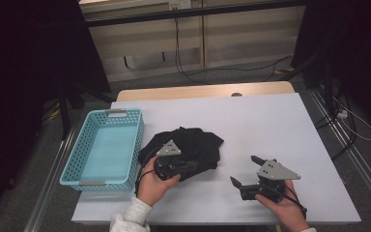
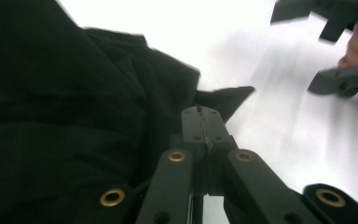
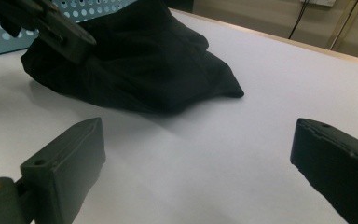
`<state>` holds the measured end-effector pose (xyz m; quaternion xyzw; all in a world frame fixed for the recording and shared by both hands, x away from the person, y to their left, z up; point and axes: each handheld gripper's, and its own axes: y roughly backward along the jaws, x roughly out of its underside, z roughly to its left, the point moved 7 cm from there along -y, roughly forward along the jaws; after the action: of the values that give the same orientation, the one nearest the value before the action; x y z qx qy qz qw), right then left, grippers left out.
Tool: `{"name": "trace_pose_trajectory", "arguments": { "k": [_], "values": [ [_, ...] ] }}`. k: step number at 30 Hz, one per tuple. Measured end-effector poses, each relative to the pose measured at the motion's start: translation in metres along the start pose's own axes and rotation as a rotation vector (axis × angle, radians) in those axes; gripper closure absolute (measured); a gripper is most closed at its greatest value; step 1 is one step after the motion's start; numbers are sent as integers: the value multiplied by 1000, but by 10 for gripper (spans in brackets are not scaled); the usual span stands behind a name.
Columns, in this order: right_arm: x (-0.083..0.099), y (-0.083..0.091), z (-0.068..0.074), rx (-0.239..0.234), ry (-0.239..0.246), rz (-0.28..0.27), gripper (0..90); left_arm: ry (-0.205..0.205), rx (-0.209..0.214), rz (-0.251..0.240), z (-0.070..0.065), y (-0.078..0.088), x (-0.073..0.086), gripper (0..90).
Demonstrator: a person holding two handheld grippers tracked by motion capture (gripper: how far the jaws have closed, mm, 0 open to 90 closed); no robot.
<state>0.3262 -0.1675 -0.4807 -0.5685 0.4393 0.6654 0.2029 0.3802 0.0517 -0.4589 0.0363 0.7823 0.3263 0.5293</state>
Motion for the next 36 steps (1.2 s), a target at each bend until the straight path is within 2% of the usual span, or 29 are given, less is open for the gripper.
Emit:
{"name": "trace_pose_trajectory", "arguments": {
  "k": [6, 14, 17, 23, 25, 29, 32, 34, 36],
  "values": [
    [-7, -12, 1, -7, 13, 9, 51, 66, -24, -54, 19, 22, 0, 900],
    [-7, -29, 0, 8, 20, 73, 68, 120, -76, -106, 41, 44, 0, 900],
    [-6, -39, 0, 4, 21, 108, 82, 131, -88, -117, 45, 50, 0, 900],
    [-5, -60, 6, -11, 54, 164, 106, 147, -108, -139, 53, 60, 0, 900],
    [-7, -66, 8, -15, 62, 172, 152, 154, -112, -149, 54, 63, 0, 900],
    [-9, -79, 14, -42, 89, 193, 301, 165, -123, -159, 57, 70, 1, 900],
    [-14, -87, 20, -64, 141, 197, 394, 170, -129, -164, 59, 73, 2, 900],
    [-17, -92, 25, -71, 186, 194, 514, 171, -134, -165, 60, 75, 2, 900],
    [-20, -97, 29, -86, 211, 189, 693, 172, -137, -173, 60, 77, 3, 900]
  ]
}}
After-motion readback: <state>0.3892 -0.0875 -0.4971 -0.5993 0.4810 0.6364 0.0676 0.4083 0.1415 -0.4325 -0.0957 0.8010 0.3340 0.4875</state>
